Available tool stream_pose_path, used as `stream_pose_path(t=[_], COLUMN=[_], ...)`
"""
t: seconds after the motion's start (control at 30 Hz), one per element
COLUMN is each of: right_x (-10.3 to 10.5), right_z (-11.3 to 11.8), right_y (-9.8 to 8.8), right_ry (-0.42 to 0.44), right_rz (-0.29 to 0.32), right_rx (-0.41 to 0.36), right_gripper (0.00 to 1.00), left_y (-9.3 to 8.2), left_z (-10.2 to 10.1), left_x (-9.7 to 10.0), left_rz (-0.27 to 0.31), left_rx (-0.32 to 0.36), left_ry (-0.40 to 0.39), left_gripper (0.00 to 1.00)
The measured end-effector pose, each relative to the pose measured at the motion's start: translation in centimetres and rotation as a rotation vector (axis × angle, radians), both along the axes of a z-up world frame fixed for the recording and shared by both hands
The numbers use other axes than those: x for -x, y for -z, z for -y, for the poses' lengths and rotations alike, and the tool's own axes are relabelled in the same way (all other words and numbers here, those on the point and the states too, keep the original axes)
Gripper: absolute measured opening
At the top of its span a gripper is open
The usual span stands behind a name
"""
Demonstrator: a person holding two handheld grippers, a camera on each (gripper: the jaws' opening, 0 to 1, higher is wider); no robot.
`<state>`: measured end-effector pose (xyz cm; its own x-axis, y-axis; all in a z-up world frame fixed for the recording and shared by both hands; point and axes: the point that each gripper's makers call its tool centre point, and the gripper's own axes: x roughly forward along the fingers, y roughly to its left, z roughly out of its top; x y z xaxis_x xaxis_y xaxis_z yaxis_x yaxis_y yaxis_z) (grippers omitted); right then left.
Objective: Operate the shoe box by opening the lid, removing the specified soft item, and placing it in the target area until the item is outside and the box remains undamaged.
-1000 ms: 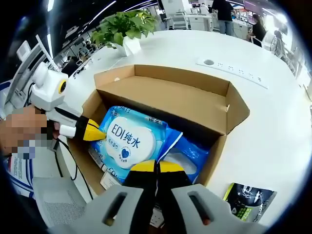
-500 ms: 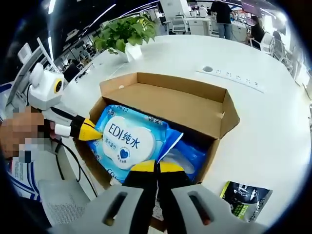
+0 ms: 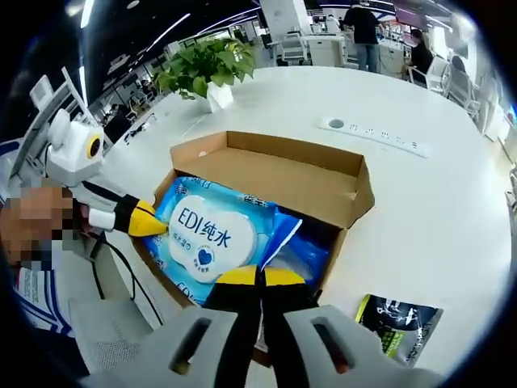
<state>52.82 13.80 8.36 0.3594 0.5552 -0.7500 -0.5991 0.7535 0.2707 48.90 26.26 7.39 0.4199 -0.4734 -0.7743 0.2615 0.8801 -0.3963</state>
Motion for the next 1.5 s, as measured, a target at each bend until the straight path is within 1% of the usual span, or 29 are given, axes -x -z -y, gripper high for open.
stream_pose_path(t=[0.3, 0.87, 1.13, 1.4, 1.5], right_x=[0.0, -0.1, -0.1, 0.1, 0.3], right_z=[1.9, 6.6, 10.0, 13.5, 14.6], right_y=[-1.2, -2.7, -3.0, -2.6, -2.5], right_ry=[0.027, 0.086, 0.130, 0.172, 0.183], right_rz=[0.018, 0.039, 0.048, 0.043, 0.041], right_rx=[-0.002, 0.001, 0.008, 0.022, 0.029], right_gripper=[0.00, 0.00, 0.00, 0.00, 0.00], left_y=[-1.5, -2.7, -3.2, -2.9, -2.8], left_z=[1.8, 6.4, 9.6, 13.2, 14.2], left_x=[-0.3, -0.6, -0.9, -0.9, -0.9], left_rz=[0.022, 0.035, 0.043, 0.044, 0.042], left_rx=[0.003, 0.017, 0.026, 0.036, 0.040], left_ry=[0.029, 0.097, 0.141, 0.188, 0.201], left_gripper=[0.00, 0.00, 0.00, 0.00, 0.00])
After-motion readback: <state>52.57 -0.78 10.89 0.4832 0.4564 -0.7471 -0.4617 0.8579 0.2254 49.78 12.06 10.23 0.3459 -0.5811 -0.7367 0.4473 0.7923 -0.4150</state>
